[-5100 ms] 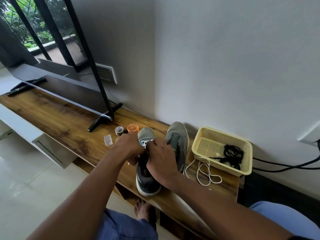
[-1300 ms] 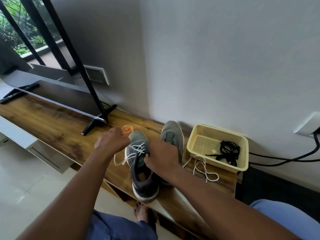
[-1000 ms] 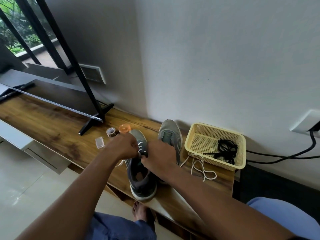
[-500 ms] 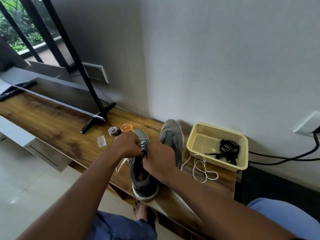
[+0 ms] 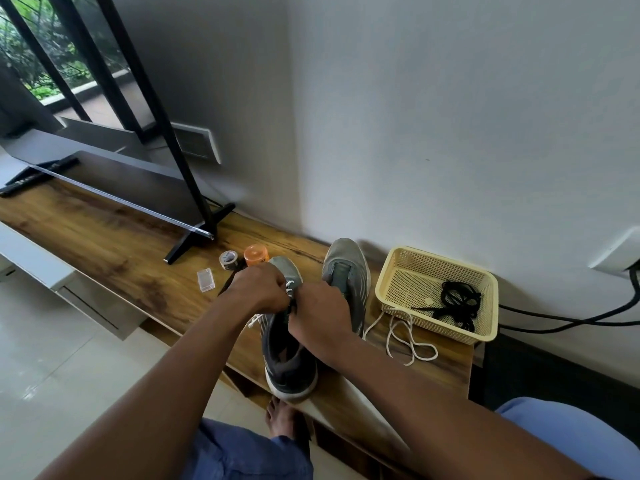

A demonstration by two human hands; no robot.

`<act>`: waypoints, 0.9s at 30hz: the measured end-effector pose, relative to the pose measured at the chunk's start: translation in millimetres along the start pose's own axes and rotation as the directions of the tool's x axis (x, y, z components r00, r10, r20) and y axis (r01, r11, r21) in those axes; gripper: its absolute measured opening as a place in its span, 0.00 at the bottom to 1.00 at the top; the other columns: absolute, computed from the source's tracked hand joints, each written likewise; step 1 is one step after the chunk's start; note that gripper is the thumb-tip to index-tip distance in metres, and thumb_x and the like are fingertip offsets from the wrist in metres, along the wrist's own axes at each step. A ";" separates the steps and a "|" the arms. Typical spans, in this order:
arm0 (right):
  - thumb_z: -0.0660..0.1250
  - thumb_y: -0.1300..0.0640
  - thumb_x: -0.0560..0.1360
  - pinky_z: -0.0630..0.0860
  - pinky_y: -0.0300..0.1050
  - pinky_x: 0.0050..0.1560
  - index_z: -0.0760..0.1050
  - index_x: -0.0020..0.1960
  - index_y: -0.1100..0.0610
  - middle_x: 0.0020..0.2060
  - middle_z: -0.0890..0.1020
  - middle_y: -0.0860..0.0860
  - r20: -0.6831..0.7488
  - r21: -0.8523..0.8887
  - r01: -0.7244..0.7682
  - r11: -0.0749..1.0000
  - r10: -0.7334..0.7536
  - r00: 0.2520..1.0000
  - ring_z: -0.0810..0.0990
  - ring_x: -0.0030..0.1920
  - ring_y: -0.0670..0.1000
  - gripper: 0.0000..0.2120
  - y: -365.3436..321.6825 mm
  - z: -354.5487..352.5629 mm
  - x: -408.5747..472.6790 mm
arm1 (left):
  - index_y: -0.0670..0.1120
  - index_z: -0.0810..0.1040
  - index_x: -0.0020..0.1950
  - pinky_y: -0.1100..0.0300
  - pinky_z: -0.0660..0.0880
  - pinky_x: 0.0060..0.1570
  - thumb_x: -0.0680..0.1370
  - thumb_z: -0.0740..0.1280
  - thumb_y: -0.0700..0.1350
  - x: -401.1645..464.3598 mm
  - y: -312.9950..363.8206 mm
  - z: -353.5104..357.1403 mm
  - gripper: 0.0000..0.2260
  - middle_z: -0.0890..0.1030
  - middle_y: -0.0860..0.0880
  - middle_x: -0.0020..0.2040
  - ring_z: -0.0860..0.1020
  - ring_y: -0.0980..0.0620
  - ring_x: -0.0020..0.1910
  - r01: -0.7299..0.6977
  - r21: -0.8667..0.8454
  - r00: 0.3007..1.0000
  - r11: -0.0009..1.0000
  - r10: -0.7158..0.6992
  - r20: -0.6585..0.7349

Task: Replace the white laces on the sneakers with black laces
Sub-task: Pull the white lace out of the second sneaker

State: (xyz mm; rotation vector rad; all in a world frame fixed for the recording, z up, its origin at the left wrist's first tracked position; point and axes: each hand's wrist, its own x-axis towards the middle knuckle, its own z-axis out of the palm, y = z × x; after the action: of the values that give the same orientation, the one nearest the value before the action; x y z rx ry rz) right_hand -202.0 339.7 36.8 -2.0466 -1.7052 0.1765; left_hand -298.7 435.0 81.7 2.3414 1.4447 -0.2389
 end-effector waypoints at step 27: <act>0.68 0.55 0.69 0.67 0.41 0.29 0.72 0.33 0.51 0.27 0.72 0.45 0.021 0.101 -0.122 0.987 0.121 0.992 0.79 0.31 0.54 0.07 -1.2 3.1 1.2 | 0.47 0.79 0.36 0.60 0.71 0.34 0.76 0.68 0.44 2.2 -1.2 -3.7 0.08 0.82 0.48 0.37 0.80 0.49 0.38 0.047 -0.045 0.996 0.998 -0.044 0.073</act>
State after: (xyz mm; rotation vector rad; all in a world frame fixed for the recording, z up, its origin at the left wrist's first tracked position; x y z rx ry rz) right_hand -204.1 341.8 34.8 -2.0787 -1.5476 0.3122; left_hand -299.0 438.8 84.1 2.2420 1.4548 -0.2953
